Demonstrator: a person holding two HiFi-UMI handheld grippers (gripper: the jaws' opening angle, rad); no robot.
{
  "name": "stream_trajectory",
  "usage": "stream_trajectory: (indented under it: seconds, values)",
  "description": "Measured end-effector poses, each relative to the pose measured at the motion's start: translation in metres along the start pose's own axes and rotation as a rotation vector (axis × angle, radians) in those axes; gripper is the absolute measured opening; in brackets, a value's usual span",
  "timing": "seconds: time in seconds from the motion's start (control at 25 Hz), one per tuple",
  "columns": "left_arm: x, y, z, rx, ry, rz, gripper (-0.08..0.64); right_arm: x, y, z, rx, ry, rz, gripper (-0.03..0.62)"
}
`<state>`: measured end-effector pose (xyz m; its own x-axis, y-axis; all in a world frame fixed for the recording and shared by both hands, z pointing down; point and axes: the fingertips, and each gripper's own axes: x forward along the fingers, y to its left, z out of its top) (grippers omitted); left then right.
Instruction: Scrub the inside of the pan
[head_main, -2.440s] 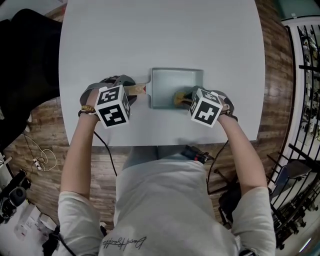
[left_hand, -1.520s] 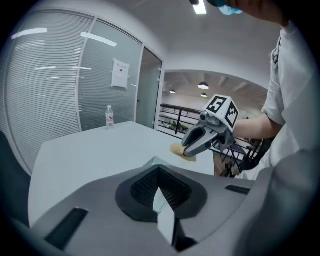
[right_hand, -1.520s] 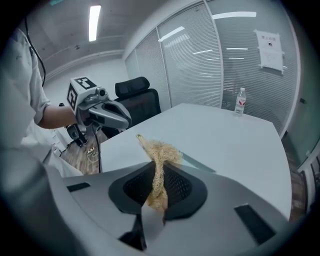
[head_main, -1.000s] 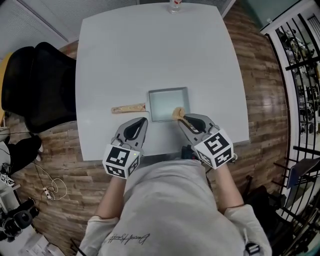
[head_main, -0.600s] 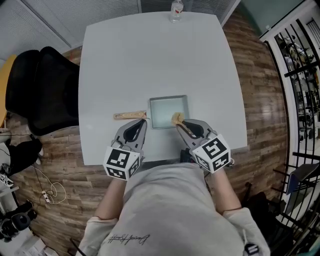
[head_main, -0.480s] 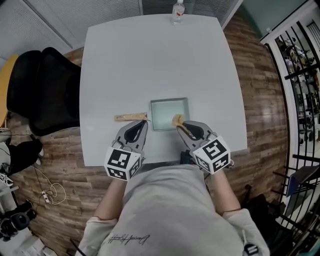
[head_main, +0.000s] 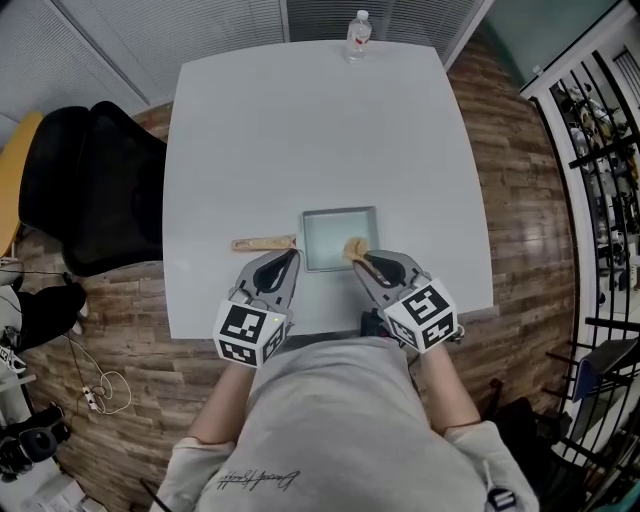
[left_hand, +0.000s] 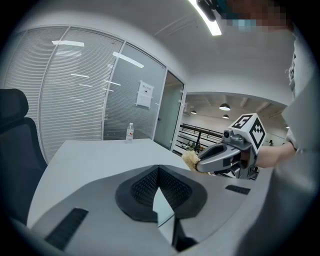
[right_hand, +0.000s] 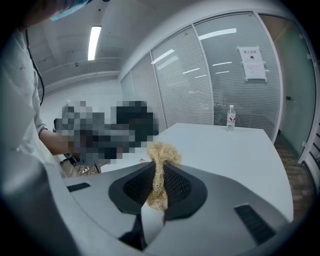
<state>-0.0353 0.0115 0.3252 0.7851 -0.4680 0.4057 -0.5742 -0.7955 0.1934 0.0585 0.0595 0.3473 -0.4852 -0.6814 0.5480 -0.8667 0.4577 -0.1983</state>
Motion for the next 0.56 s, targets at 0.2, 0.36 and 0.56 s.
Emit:
stream_trajectory:
  seconds: [0.2,0.36,0.56]
  values:
    - [-0.0001,-0.0016,0.0025,0.005,0.001,-0.002,0.011,0.0,-0.0004,0.0001,0.002,-0.007,0.007,0.062]
    - [-0.0003,-0.0035,0.0047,0.018,0.002,-0.005,0.011,0.0012,0.0005,0.0026,0.001,-0.015,0.014,0.062]
    - [-0.0029,-0.0067,0.0019,0.009,0.004,-0.014,0.011,0.0019,0.0049,0.002,-0.004,-0.011,0.022,0.062]
